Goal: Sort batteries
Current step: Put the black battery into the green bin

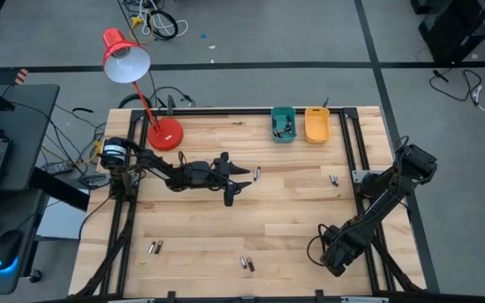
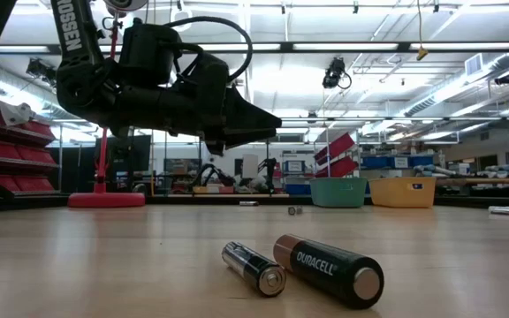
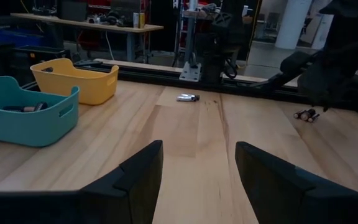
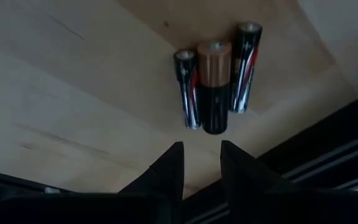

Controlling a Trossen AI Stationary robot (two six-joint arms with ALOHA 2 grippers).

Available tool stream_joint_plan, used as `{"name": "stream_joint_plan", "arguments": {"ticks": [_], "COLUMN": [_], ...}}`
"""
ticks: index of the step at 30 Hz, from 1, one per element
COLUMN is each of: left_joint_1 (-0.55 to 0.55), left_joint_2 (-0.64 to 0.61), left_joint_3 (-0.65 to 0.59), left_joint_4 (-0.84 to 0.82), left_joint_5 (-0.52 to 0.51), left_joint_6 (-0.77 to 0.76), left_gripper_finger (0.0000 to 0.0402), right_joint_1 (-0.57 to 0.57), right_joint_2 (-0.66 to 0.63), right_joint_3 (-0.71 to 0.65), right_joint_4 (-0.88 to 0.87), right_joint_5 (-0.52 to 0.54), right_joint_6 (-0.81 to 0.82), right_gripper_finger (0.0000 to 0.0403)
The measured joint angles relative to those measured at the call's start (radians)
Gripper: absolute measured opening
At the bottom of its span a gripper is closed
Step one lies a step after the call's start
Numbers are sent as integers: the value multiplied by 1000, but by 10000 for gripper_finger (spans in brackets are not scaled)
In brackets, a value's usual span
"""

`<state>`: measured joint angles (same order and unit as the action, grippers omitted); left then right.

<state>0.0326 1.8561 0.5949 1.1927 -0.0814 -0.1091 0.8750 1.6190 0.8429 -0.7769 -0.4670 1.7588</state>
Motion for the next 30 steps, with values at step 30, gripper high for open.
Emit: {"name": "stream_joint_plan", "arguments": {"ticks": [30], "left_joint_1": [0], "left_joint_2": [0], "left_joint_3": [-1], "left_joint_4": [0], "left_joint_5": [-11], "left_joint_6": [0], "left_gripper_finger": [218], "right_joint_1": [-34], "right_joint_2": [-1], "right_joint_3": [-32], "right_joint_4": [11], "right_joint_5": [101], "right_joint_6": [-83], "right_gripper_finger": [83]}}
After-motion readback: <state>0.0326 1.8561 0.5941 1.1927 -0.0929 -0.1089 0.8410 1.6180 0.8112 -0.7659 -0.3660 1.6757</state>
